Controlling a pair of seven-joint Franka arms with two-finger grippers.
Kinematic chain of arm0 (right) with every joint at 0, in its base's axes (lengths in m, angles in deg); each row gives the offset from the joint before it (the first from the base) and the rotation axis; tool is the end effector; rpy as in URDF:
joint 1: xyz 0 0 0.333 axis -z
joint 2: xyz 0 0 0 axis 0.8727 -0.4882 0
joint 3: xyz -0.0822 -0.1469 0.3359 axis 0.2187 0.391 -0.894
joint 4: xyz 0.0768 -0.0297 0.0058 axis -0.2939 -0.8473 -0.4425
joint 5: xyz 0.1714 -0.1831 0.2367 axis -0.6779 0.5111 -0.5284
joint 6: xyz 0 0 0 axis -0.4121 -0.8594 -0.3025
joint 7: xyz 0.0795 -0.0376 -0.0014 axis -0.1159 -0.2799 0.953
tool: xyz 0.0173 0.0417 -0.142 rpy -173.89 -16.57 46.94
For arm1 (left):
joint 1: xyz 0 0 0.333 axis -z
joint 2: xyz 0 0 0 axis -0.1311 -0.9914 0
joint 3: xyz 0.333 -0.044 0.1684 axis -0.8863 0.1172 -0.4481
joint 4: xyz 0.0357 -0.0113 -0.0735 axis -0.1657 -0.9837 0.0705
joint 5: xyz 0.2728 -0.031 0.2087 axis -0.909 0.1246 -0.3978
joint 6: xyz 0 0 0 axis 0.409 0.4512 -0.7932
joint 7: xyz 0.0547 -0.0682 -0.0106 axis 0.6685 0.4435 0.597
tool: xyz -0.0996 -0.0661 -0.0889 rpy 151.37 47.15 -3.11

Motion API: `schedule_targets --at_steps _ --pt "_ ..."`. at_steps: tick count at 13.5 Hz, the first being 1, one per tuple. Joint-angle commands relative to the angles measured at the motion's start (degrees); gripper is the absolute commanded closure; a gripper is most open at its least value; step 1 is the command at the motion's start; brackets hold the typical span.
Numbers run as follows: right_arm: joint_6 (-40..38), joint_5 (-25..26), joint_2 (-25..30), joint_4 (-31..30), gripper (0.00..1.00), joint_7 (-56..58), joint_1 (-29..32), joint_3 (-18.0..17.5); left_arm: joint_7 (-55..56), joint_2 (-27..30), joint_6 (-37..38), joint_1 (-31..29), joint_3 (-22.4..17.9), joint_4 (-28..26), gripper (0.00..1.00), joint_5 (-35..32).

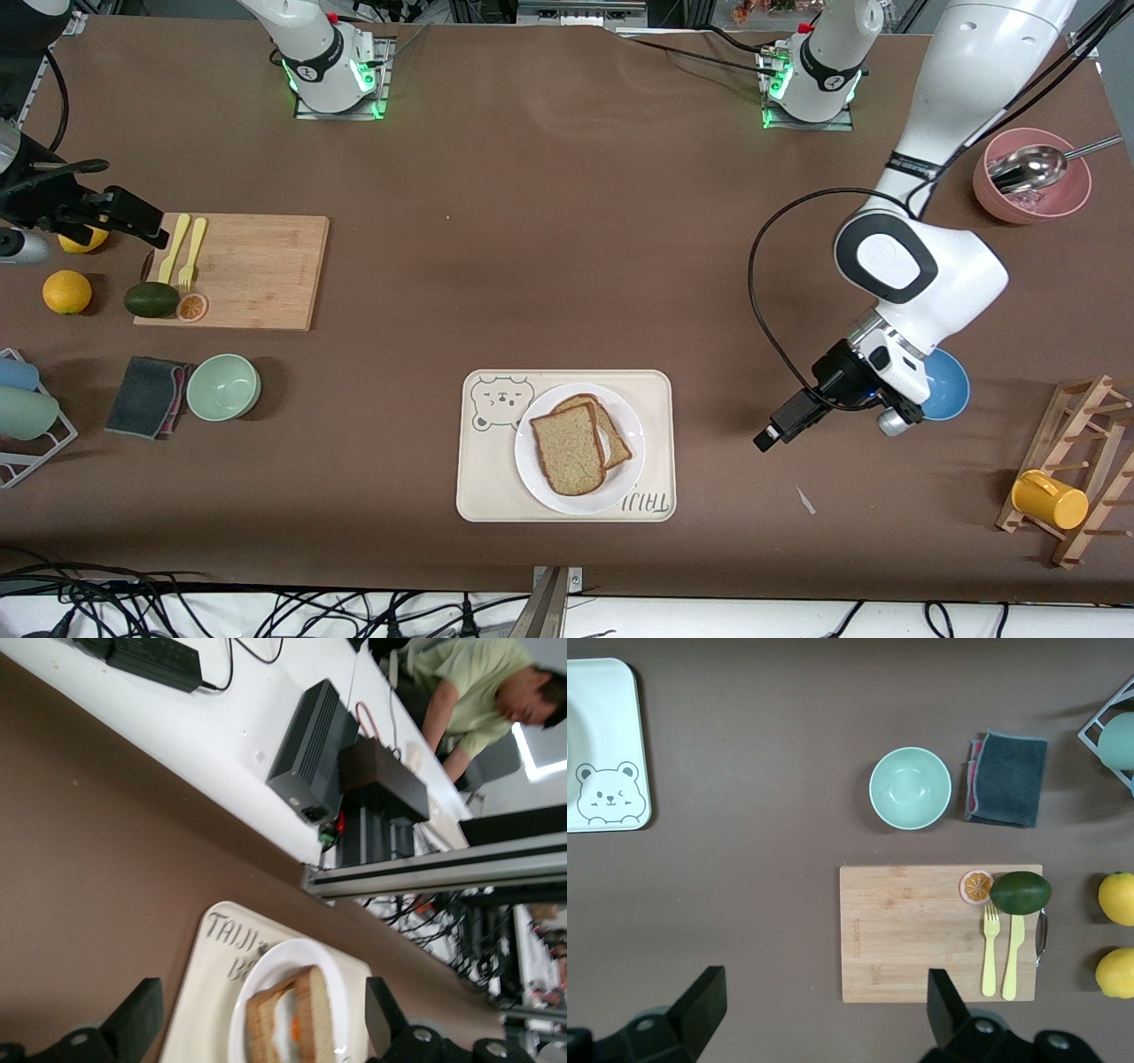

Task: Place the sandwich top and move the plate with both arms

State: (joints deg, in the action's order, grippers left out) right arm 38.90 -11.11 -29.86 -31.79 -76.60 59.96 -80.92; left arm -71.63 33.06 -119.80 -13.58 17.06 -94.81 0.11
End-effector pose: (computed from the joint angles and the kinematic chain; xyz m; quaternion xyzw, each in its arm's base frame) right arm 0.5330 0.0087 0.6181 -0.9997 0.0223 -0.0072 0.0053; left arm 0.7054 -0.1271 0.3950 0.8900 0.1852 0.2063 0.3621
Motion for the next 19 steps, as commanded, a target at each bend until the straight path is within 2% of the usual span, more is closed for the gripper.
schedule_targets --at_steps 1,2,4,8,10,14,19 --pt "-0.1 -0.9 0.6 -0.4 0.0 -0.3 0.2 0.0 5.2 5.0 9.3 -4.4 0.1 -3.2 0.0 -13.6" --pt "-0.1 -0.9 0.6 -0.4 0.0 -0.3 0.2 0.0 5.8 5.7 13.3 -6.1 0.1 -3.0 0.0 -18.3" --pt "-0.1 -0.9 0.6 -0.4 0.0 -0.3 0.2 0.0 5.9 7.2 20.9 -7.8 -0.5 -2.7 0.0 -23.4" --pt "-0.1 -0.9 0.6 -0.4 0.0 -0.3 0.2 0.0 7.6 11.9 32.2 -7.9 -4.4 -2.8 0.0 -34.7" --pt "-0.1 -0.9 0.6 -0.4 0.0 -0.3 0.2 0.0 12.0 13.3 36.4 -7.9 -4.4 -2.8 0.0 -42.0" --pt "-0.1 -0.9 0.6 -0.4 0.0 -0.3 0.2 0.0 15.2 18.7 47.6 -8.9 -4.6 -2.8 0.0 -51.7" --pt "-0.1 -0.9 0.6 -0.4 0.0 -0.3 0.2 0.0 19.3 27.4 60.0 -12.2 -4.5 -4.2 0.0 -52.4"
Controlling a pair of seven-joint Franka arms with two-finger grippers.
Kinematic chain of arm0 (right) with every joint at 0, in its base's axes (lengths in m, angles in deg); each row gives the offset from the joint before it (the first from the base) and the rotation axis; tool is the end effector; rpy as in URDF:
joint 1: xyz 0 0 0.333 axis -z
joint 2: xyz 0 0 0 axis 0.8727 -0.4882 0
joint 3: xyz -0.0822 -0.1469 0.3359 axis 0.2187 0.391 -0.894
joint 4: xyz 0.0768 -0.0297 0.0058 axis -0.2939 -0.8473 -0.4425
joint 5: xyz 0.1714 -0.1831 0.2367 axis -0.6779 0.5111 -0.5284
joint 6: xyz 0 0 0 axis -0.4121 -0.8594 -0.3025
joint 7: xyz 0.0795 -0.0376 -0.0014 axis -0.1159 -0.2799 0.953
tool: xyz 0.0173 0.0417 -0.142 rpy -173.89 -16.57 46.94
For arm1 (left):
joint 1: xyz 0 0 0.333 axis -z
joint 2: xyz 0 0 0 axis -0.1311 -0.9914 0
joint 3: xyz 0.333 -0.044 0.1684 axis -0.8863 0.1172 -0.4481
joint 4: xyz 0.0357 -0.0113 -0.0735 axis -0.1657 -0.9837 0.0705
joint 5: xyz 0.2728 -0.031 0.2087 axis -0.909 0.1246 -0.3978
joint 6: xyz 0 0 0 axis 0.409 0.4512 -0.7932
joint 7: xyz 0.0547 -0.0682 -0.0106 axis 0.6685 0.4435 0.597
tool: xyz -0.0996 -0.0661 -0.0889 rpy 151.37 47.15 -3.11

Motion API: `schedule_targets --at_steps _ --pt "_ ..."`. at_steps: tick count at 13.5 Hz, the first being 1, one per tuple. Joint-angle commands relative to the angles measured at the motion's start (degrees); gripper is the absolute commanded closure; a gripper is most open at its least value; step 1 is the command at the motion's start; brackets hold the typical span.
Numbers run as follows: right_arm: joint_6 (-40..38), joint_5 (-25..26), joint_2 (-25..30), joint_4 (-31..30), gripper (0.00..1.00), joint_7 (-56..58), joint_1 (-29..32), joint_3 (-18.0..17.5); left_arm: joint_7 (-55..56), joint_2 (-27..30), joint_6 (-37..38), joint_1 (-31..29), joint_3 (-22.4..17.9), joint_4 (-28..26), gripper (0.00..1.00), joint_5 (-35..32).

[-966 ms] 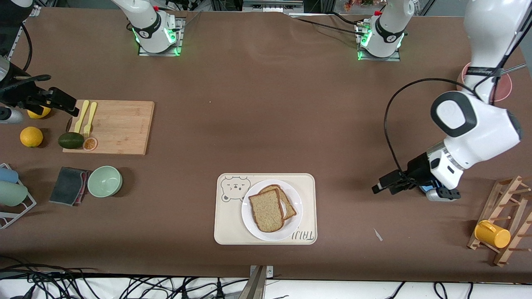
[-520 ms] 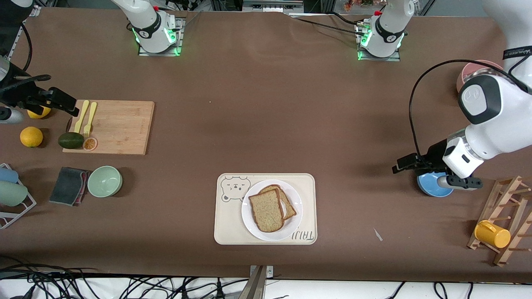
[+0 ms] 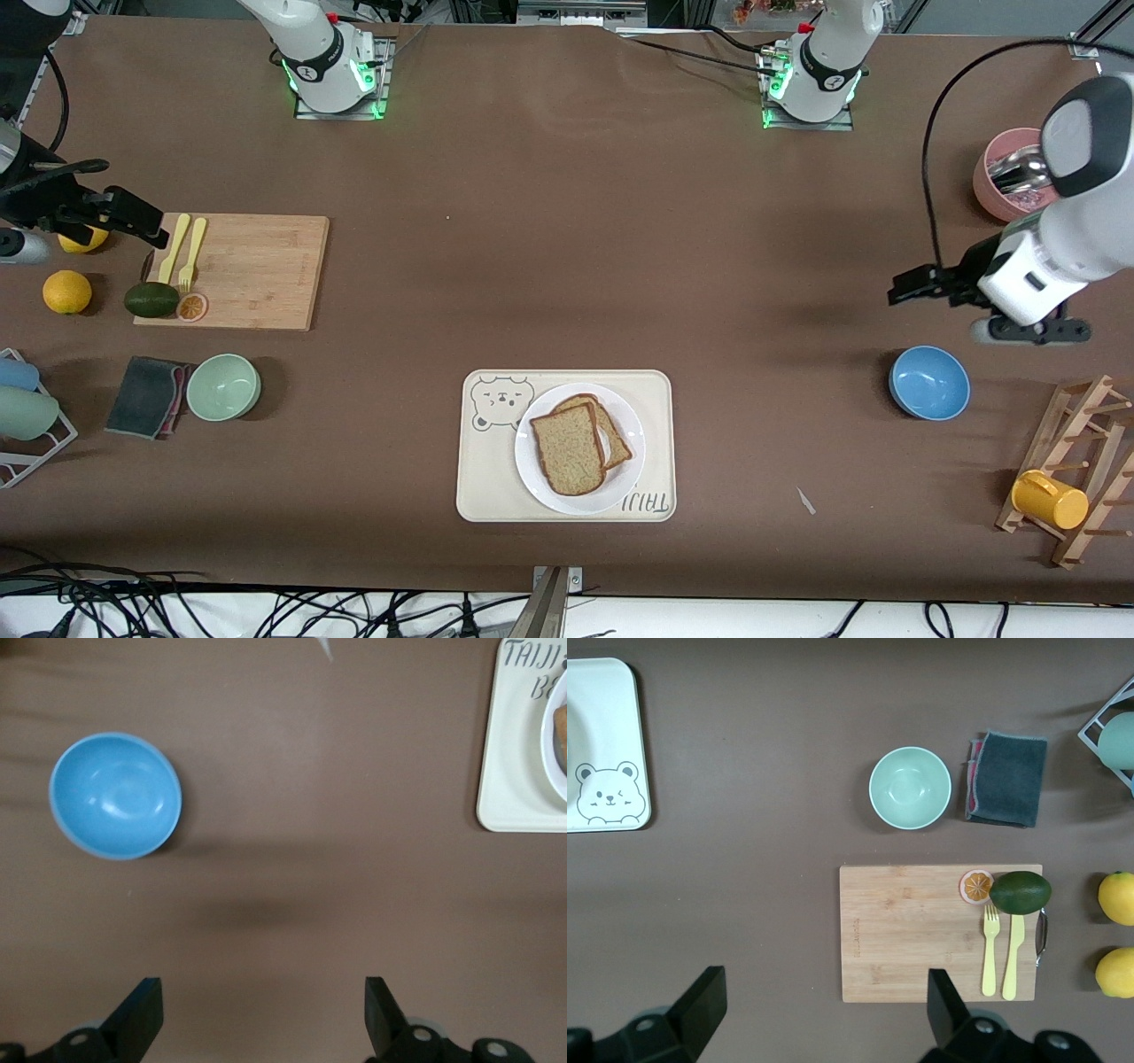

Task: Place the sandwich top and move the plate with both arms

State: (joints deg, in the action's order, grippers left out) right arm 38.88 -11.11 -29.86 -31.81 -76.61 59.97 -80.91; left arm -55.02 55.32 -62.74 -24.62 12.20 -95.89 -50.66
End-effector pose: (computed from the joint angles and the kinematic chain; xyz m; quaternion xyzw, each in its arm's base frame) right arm 0.5329 0.0085 0.6179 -0.9997 0.0226 -0.0069 0.0053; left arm 0.5481 0.0017 0.5196 0.9961 0.0341 -0.0556 0.0596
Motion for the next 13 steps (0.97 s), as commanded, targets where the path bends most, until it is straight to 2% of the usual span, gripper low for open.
schedule_targets --at_steps 1,5,7,13 --pt "-0.1 -0.9 0.6 -0.4 0.0 -0.3 0.2 0.0 3.8 7.5 4.3 -1.3 0.2 -3.7 0.0 -1.7" --pt "-0.1 -0.9 0.6 -0.4 0.0 -0.3 0.2 0.0 4.1 14.6 9.9 -1.4 0.2 -4.0 0.0 -4.9" --pt "-0.1 -0.9 0.6 -0.4 0.0 -0.3 0.2 0.0 4.2 14.7 10.6 -1.4 0.2 -2.1 0.0 -4.9" --pt "-0.2 -0.9 0.6 -0.4 0.0 -0.2 0.3 0.2 4.2 14.6 10.5 -1.6 -0.7 -1.6 0.0 -3.9"
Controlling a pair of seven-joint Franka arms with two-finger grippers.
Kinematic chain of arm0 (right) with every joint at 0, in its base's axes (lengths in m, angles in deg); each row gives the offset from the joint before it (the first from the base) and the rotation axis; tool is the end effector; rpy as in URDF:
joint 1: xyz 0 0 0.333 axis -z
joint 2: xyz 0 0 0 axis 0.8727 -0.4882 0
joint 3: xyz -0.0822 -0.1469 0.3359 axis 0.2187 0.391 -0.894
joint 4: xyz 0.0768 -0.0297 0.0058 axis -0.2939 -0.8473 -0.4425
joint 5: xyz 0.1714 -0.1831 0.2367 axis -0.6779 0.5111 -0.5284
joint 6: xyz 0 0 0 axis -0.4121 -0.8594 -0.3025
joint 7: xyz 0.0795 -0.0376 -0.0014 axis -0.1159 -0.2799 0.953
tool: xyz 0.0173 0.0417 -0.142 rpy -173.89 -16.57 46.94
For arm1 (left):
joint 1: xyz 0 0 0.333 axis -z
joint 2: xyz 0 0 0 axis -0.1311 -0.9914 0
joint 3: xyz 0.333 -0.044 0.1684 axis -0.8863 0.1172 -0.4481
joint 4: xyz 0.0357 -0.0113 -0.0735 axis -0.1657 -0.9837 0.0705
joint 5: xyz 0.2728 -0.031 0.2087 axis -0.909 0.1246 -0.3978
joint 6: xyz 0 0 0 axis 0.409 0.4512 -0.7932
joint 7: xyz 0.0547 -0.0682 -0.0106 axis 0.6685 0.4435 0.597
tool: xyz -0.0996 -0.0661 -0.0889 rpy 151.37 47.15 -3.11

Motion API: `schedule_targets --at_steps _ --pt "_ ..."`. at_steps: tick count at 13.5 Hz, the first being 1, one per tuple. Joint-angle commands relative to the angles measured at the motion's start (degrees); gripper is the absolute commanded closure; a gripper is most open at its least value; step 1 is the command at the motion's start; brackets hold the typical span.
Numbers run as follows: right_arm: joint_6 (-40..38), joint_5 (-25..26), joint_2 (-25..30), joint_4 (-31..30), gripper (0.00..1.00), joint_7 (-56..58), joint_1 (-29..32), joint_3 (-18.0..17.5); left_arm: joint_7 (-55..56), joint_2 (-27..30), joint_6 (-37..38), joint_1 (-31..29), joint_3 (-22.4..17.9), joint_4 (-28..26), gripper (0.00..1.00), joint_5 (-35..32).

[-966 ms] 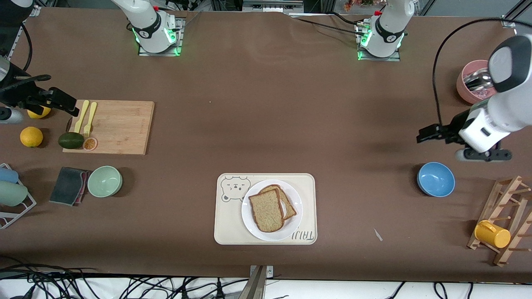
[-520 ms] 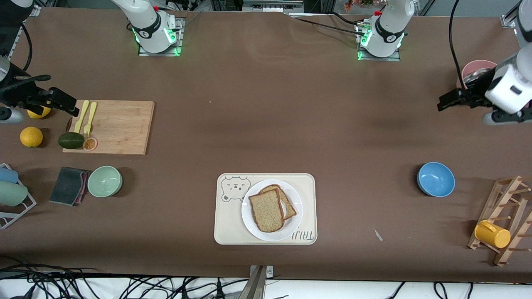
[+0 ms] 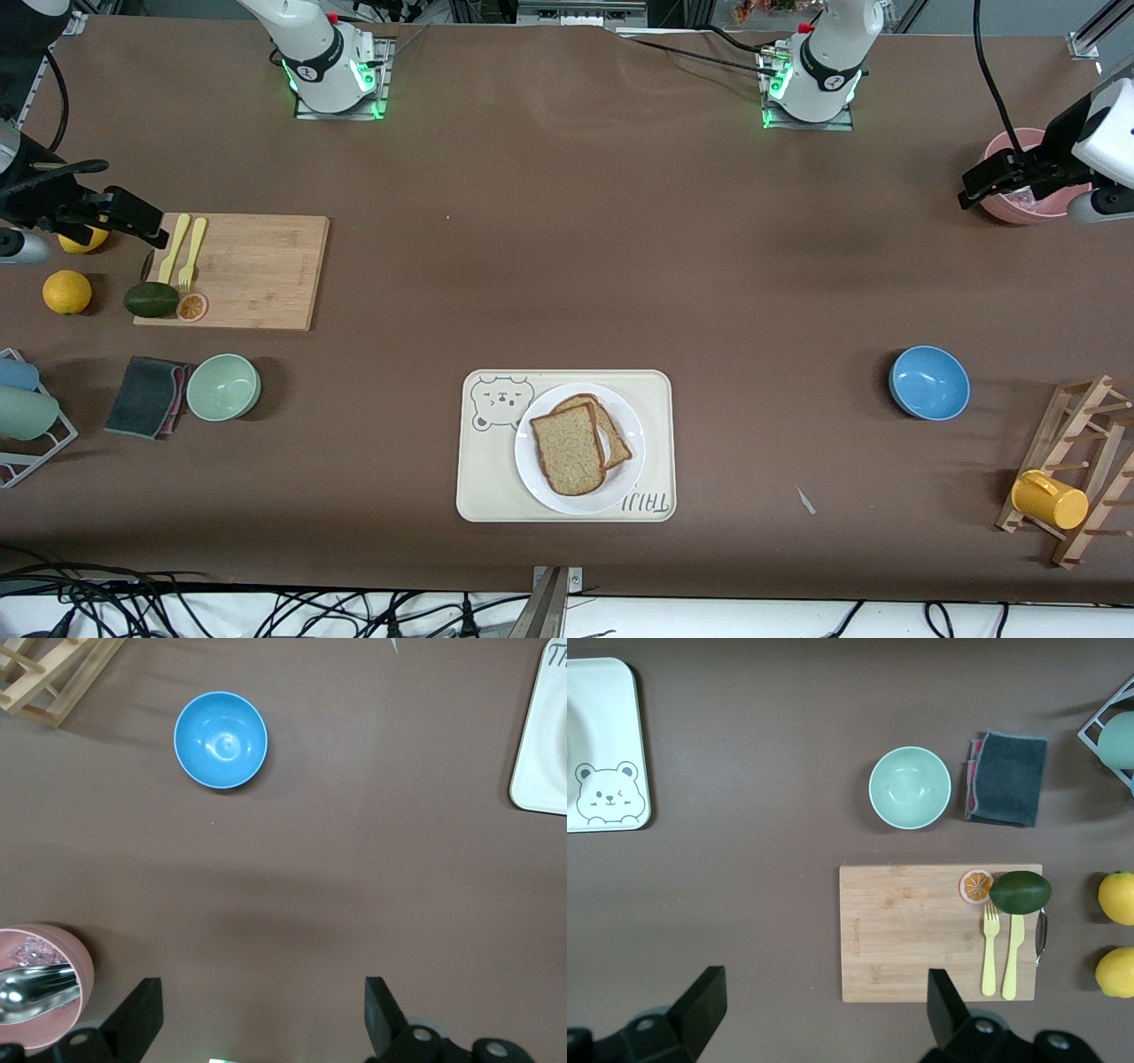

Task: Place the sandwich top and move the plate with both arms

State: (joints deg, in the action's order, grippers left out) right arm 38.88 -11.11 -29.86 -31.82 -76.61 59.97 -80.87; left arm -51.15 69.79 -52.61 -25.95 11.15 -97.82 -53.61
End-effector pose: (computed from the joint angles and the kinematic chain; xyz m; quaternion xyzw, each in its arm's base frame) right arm 0.5329 0.0081 0.6178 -0.9997 0.0229 -0.0068 0.0052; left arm 0.4586 0.0095 0.6140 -0.9960 -0.0806 0.0384 0.0004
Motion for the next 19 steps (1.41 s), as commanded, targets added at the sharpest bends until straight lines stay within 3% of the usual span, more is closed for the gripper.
schedule_targets --at_steps 1,6,7,9,10,12,14,19 --pt "-0.1 -0.9 0.6 -0.4 0.0 -0.1 0.3 0.3 0.2 0.0 0.2 -0.3 0.2 1.0 0.0 -0.9" --pt "-0.2 -0.9 0.6 -0.4 0.0 -0.1 0.3 0.3 0.6 -4.5 0.2 -0.2 0.1 5.8 0.0 -1.0" --pt "-0.2 -0.9 0.6 -0.4 0.0 -0.1 0.3 0.3 0.6 -5.3 0.2 1.2 -1.8 6.2 0.0 -1.1" --pt "-0.2 -0.9 0.6 -0.4 0.0 -0.2 0.3 0.3 0.7 -5.7 0.2 10.8 -11.7 6.6 0.0 -1.5" --pt "-0.2 -0.9 0.6 -0.4 0.0 -0.1 0.3 0.3 0.7 -5.7 0.2 13.4 -14.5 6.6 0.0 -1.2" --pt "-0.2 -0.9 0.6 -0.4 0.0 -0.1 0.3 0.3 1.1 -5.7 0.2 15.4 -15.4 6.6 0.0 -1.7" --pt "-0.2 -0.9 0.6 -0.4 0.0 -0.1 0.3 0.3 1.8 -5.9 0.2 20.1 -19.5 6.6 0.0 -1.8" --pt "-0.2 -0.9 0.6 -0.4 0.0 -0.1 0.3 0.3 0.9 -5.7 1.0 19.8 -19.5 6.6 0.0 -2.0"
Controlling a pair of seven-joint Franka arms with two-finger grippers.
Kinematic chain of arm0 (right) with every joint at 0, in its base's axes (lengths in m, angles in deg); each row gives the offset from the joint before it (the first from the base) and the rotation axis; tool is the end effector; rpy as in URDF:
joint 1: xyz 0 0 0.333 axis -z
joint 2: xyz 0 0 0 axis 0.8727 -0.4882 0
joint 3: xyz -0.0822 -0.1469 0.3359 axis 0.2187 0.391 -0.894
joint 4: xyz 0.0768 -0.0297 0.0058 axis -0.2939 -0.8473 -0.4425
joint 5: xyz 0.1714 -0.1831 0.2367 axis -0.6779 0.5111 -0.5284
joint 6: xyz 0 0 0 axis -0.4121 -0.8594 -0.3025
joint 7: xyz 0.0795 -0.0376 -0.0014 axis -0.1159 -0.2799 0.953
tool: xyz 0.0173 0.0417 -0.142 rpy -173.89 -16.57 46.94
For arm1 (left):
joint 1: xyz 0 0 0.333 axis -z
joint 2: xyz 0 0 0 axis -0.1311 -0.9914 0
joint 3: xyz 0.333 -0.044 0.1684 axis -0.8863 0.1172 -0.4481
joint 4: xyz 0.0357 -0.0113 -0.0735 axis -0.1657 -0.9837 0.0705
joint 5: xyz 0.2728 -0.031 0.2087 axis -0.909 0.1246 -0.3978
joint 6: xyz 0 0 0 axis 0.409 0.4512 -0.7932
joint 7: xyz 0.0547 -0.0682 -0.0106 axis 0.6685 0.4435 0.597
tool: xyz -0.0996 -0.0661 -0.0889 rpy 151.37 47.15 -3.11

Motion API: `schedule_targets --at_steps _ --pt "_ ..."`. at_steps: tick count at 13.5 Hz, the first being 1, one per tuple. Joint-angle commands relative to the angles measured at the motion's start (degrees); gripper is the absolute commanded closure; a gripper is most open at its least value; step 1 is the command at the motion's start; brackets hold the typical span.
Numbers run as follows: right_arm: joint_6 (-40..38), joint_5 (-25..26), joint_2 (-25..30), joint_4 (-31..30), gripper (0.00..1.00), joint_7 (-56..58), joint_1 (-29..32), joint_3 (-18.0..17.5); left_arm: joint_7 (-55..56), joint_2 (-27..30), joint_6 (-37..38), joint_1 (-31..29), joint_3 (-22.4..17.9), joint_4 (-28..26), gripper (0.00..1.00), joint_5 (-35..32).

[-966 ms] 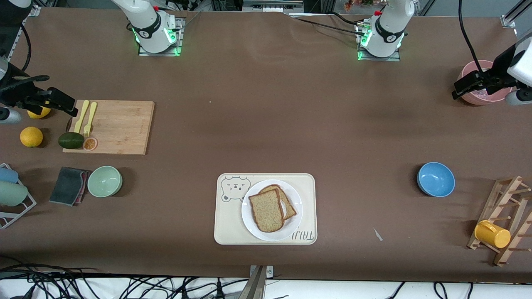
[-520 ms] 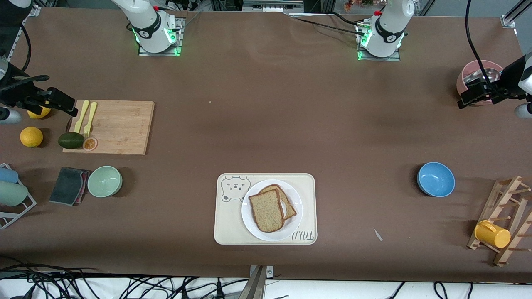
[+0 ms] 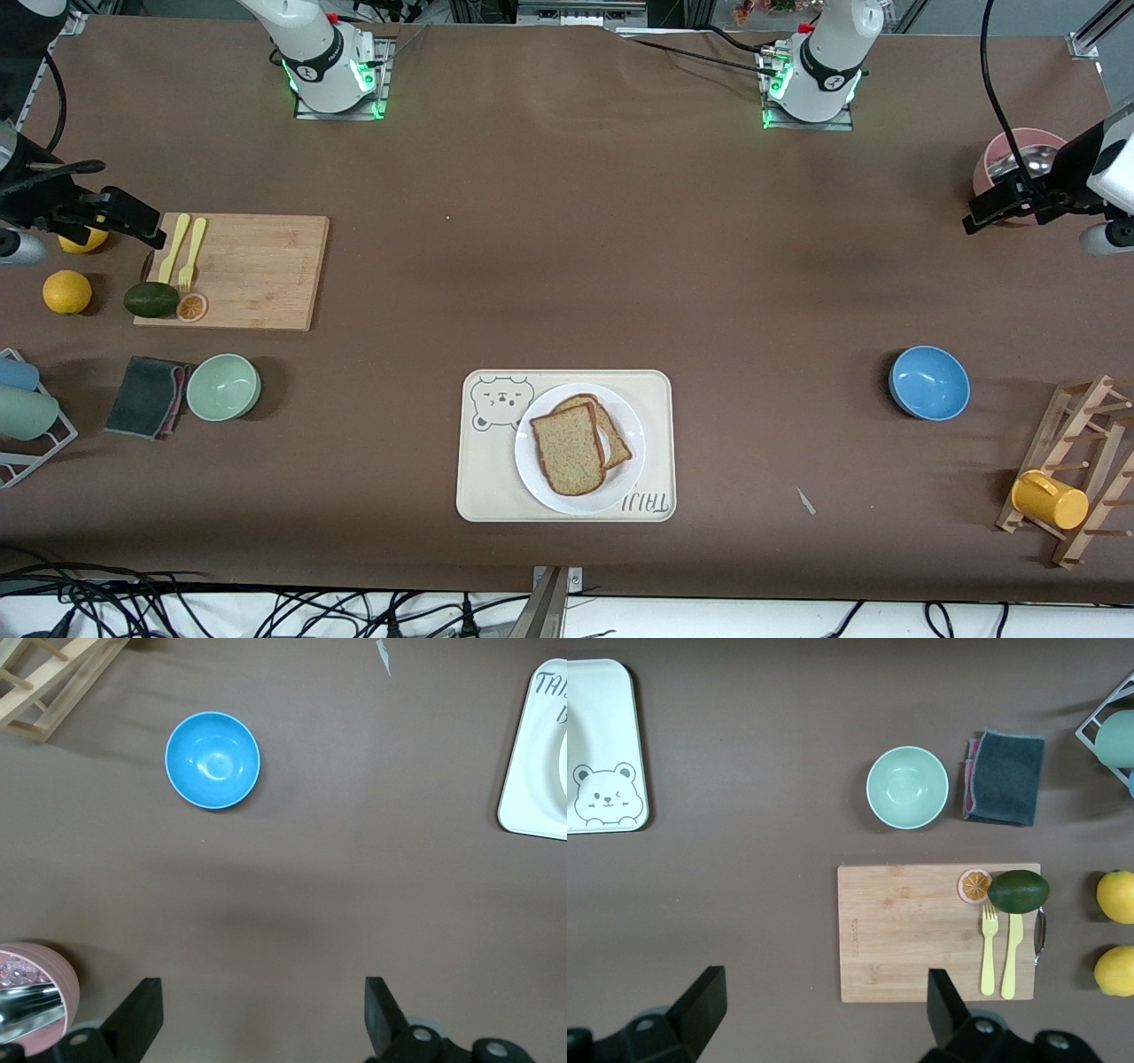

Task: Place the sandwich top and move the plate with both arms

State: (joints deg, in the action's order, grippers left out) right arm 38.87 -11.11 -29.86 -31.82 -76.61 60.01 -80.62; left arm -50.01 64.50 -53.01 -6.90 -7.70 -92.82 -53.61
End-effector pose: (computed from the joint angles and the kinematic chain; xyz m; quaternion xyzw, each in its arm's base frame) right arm 0.5329 0.0055 0.6178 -0.9996 0.0254 -0.0067 0.0051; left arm 0.4928 0.0175 0.6092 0.9954 0.0874 -0.0361 0.0149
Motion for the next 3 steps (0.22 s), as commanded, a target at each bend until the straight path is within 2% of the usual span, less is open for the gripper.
schedule_targets --at_steps 1,3 --pt "-0.1 -0.9 0.6 -0.4 0.0 -0.1 0.2 0.0 -0.3 -0.4 1.7 0.7 -0.7 1.6 0.0 -2.0" --pt "0.0 -0.9 0.6 -0.4 0.0 -0.1 0.2 0.0 -0.4 -0.2 2.0 0.5 -0.6 1.5 0.0 -1.9"
